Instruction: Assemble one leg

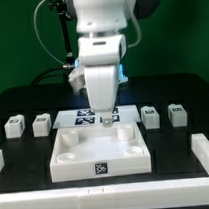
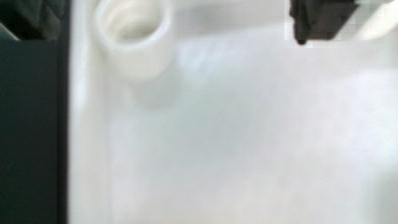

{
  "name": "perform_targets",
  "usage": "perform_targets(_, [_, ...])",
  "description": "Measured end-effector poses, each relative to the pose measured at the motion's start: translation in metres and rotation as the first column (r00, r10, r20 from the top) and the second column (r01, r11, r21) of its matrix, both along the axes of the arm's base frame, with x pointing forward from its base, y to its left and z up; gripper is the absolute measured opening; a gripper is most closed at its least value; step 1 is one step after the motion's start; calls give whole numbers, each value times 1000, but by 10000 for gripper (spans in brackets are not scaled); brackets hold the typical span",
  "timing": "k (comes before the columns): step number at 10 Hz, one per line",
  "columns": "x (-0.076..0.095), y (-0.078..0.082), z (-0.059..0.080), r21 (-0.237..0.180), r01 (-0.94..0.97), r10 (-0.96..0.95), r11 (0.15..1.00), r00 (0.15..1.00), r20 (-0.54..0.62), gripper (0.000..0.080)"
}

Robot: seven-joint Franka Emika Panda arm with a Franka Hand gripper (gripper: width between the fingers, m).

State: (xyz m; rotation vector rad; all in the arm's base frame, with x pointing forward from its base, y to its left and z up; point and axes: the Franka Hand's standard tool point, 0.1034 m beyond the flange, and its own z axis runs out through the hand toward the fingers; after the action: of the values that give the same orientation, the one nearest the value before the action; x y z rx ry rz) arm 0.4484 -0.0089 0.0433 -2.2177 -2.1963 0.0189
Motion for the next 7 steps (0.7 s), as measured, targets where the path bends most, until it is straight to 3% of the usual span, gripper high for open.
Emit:
perform_targets(2, [-11,-4,-14,3,-87,87,996,996,-16,650])
perform_targets(4, [-8,-7,-27,10,-77,78,997,997,-28,650])
perform_targets(6, [-6,-9,-29,11,-69,69,998,997,-29,650])
perform_targets(7, [-6,-9,-30,11,-69,69,998,997,-30,562])
